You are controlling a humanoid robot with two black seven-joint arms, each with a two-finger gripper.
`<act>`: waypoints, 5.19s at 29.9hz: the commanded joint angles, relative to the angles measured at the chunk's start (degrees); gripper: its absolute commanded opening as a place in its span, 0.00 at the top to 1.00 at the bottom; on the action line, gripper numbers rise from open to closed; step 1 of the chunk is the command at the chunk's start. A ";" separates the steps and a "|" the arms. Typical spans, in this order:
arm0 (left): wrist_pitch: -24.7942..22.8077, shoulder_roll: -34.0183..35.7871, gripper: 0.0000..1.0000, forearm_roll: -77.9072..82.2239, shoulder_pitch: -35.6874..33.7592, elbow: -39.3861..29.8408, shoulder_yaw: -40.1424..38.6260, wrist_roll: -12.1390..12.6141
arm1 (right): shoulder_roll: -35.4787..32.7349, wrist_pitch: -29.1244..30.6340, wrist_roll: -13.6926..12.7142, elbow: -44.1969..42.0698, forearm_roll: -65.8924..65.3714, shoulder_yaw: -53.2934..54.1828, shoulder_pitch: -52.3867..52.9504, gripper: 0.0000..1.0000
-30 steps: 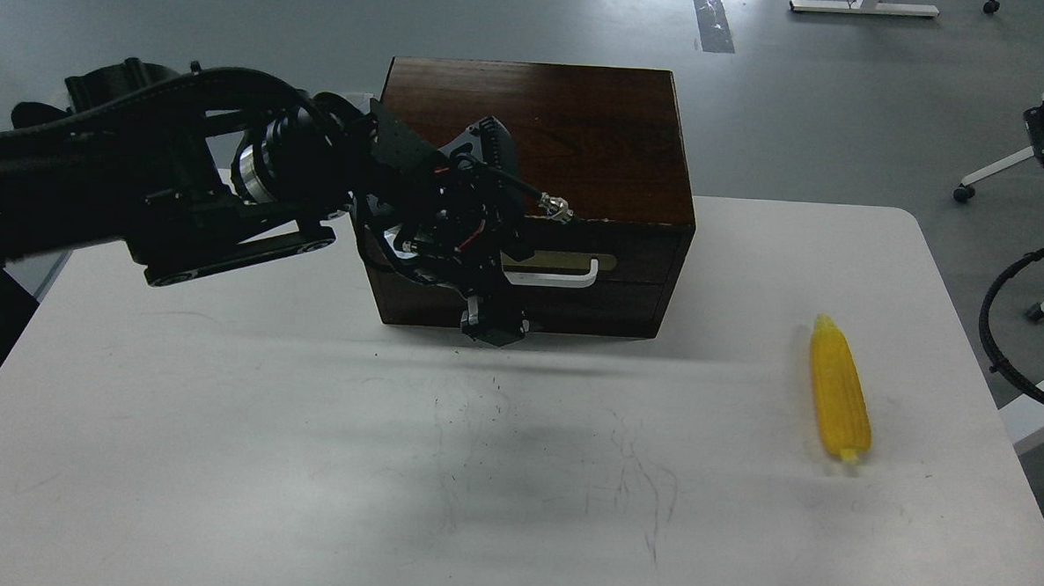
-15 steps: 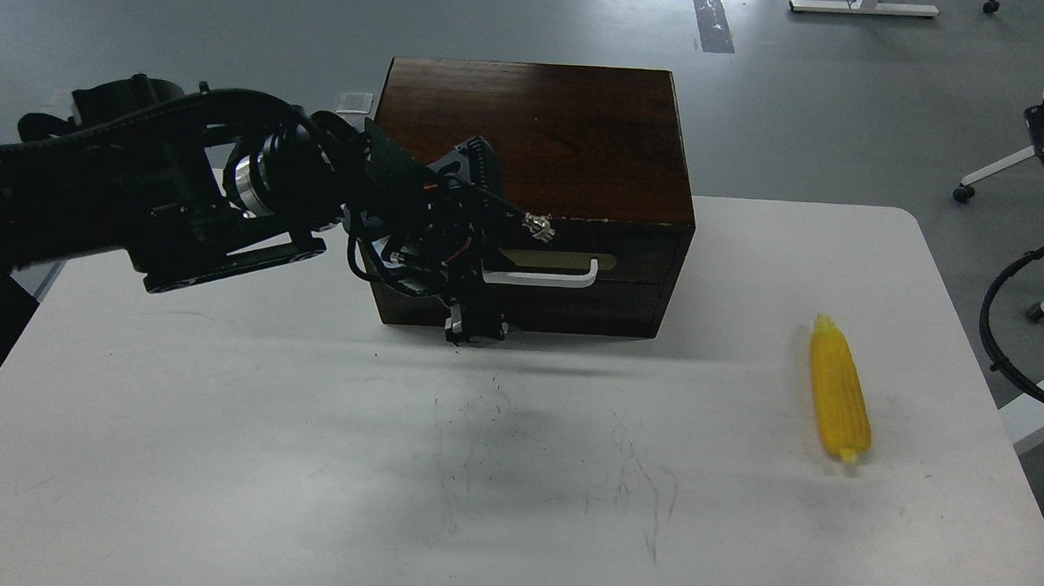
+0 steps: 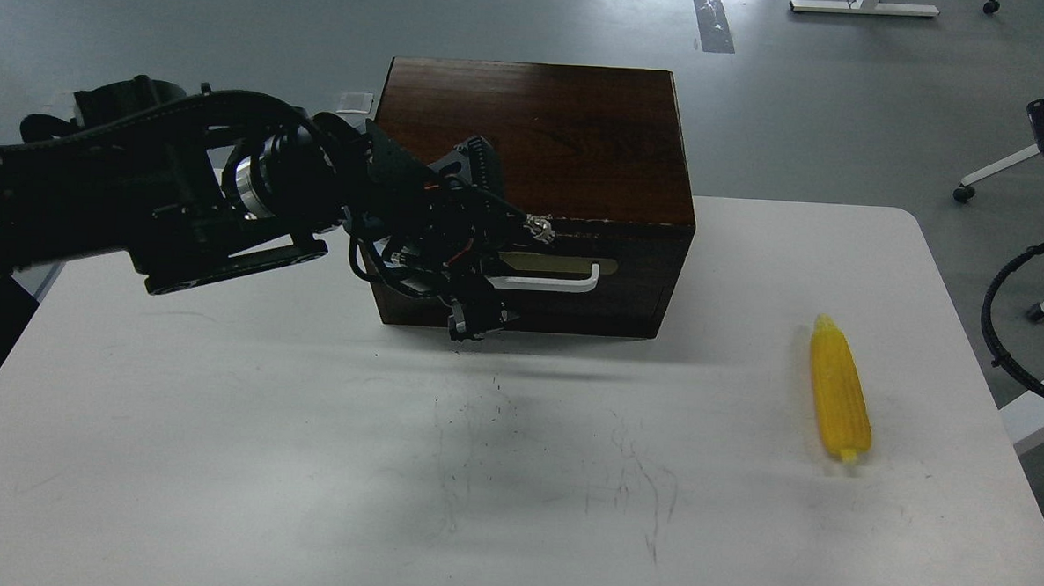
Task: Put corn in drawer with both arms
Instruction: 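Reach the left gripper to the white drawer handle and grasp it, then pull the drawer out toward the robot with the left gripper, then release the handle and raise the left arm away from the box, then reach the right gripper to the yellow corn and grasp it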
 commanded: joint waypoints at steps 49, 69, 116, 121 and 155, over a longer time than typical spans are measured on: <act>-1.37 5.82 0.65 -0.84 -1.94 -12.99 0.52 -0.01 | -0.09 0.00 0.09 -0.87 -0.35 -0.08 0.23 0.00; -1.37 7.05 0.64 -0.84 -2.38 -17.03 -0.09 -0.01 | 0.00 0.00 0.09 -1.48 -1.32 0.00 0.59 0.00; -1.37 17.69 0.02 -123.35 22.84 29.54 -30.67 -0.01 | -17.05 0.00 -6.50 15.57 -57.47 -34.89 24.67 0.00; -1.37 16.81 0.02 -128.63 28.11 29.54 -35.95 -0.01 | -15.12 0.00 -6.85 19.25 -71.87 -34.89 24.32 0.00; -1.37 12.15 0.02 -128.01 29.52 29.46 -35.86 -0.01 | -3.08 -5.15 -19.60 24.88 -87.63 -45.26 11.40 0.05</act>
